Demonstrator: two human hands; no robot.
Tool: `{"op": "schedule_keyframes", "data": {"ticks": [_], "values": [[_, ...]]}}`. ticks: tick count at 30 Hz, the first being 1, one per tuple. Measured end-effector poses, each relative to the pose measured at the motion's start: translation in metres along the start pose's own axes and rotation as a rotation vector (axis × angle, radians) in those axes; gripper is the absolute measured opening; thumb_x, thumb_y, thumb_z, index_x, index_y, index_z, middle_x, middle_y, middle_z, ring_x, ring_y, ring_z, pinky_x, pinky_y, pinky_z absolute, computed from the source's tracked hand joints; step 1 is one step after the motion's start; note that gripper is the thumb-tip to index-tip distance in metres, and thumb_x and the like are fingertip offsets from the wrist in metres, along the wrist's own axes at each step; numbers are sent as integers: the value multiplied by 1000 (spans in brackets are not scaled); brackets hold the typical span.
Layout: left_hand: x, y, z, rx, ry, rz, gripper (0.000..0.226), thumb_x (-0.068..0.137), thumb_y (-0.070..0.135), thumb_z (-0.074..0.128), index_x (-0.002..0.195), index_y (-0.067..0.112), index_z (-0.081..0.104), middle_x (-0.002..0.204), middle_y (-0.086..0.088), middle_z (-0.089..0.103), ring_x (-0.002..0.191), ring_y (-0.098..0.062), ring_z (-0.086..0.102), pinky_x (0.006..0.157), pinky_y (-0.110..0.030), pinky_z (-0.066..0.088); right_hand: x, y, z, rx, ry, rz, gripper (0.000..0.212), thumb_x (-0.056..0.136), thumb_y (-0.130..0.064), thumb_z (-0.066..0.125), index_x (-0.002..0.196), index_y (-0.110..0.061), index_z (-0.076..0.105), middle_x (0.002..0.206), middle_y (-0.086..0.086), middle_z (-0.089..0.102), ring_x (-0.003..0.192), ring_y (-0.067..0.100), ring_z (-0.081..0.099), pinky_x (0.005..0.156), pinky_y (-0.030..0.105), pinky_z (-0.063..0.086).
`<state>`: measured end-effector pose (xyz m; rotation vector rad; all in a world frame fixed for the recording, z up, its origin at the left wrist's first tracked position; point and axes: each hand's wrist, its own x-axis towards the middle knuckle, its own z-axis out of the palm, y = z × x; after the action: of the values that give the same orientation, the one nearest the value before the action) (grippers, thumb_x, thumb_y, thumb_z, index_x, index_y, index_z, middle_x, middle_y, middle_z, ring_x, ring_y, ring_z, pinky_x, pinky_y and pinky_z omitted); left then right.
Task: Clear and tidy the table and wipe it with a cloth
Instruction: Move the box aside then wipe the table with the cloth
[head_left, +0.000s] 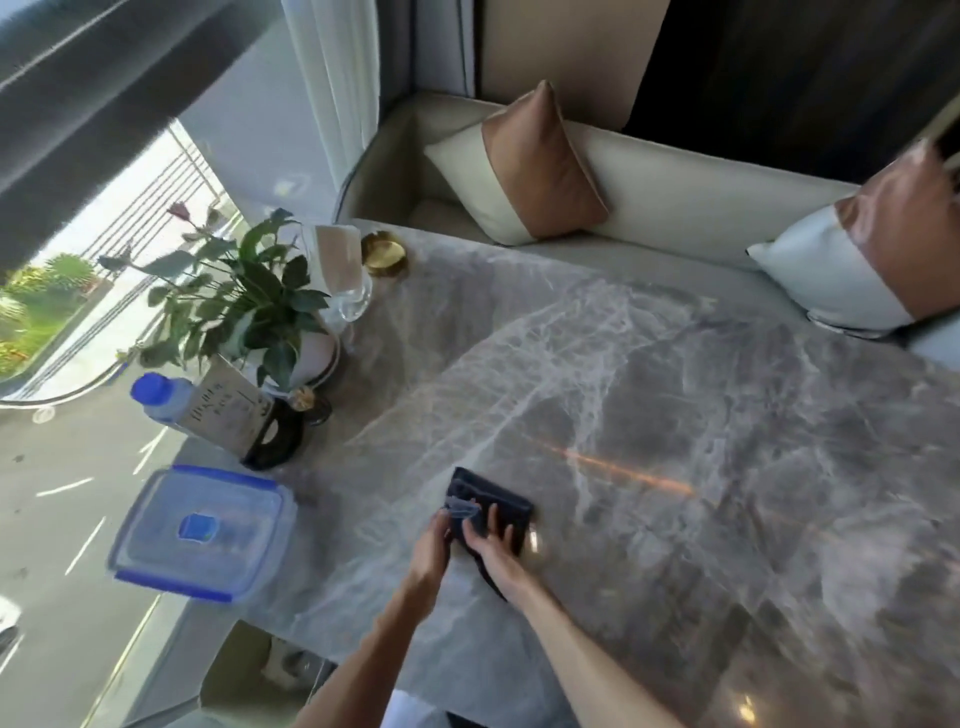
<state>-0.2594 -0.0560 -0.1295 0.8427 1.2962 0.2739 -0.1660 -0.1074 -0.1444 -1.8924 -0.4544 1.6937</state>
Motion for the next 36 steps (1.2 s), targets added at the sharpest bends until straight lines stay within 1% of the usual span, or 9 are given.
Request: {"op": "schedule_keyframes", "data": {"ticks": [3, 5, 8, 12, 19, 23, 26, 31, 36], "values": [[2, 17, -20, -127, -74, -74, 40, 105, 19, 30, 137, 4, 49, 132, -11, 58, 126, -25, 52, 96, -32, 42, 0, -31, 26, 502, -35, 90, 78, 73, -59, 62, 133, -11, 56, 125, 7, 63, 115, 19, 58, 98, 31, 44], [7, 32, -38, -183, -80, -120, 47, 104, 36, 30, 142, 13, 44, 132, 2, 53, 129, -18, 48, 98, -27, 40, -6, -53, 28, 686, -74, 103, 68, 72, -57, 63, 118, -8, 68, 111, 14, 69, 100, 25, 63, 92, 33, 45], [21, 63, -71, -103, -82, -92, 56, 101, 45, 36, 150, 19, 29, 148, 2, 43, 139, -18, 40, 117, -36, 31, -8, -78, 15, 879, -200, 97, 68, 86, -58, 51, 125, -4, 63, 130, 21, 61, 121, 35, 58, 113, 47, 36], [36, 116, -111, 16, -241, -19, 45, 87, 49, 59, 120, 19, 63, 112, 0, 70, 101, -15, 64, 84, -29, 46, -12, -126, 1, 956, -266, 37, 71, 87, -58, 51, 130, -2, 58, 137, 21, 56, 127, 34, 54, 112, 50, 37], [70, 182, -149, -6, -279, 22, 19, 89, 13, 64, 106, 8, 71, 101, -10, 73, 87, -21, 66, 76, -29, 50, 4, -196, -6, 741, -207, -25, 42, 92, -28, 56, 124, -1, 63, 126, 20, 64, 118, 32, 62, 98, 42, 50], [90, 202, -137, 189, -194, 125, 28, 90, -5, 57, 117, -7, 62, 101, -14, 68, 80, -16, 64, 65, -18, 53, 41, -211, -5, 418, 142, -117, 32, 89, -7, 62, 119, 3, 61, 110, 19, 71, 95, 27, 68, 82, 35, 55], [104, 227, -122, 247, -50, 266, 27, 87, -8, 56, 113, -5, 63, 107, -16, 70, 90, -19, 64, 76, -23, 53, 68, -230, -9, 181, 259, -249, 26, 89, -8, 62, 115, -8, 67, 101, -1, 75, 91, 10, 69, 76, 19, 51], [113, 265, -106, 81, 124, 321, 32, 78, -1, 49, 103, 19, 56, 101, 5, 61, 93, 0, 63, 72, -10, 46, 91, -285, -21, 104, 184, -464, 33, 90, -5, 60, 115, -27, 66, 105, -18, 73, 100, -5, 66, 83, 11, 50], [140, 252, -115, -137, -167, 264, 76, 87, -5, 60, 144, 32, 25, 127, 16, 49, 110, 9, 59, 80, -8, 50, 96, -327, -55, 21, -15, -322, 29, 90, -17, 60, 113, -32, 68, 111, -6, 74, 101, 11, 69, 75, 23, 52]]}}
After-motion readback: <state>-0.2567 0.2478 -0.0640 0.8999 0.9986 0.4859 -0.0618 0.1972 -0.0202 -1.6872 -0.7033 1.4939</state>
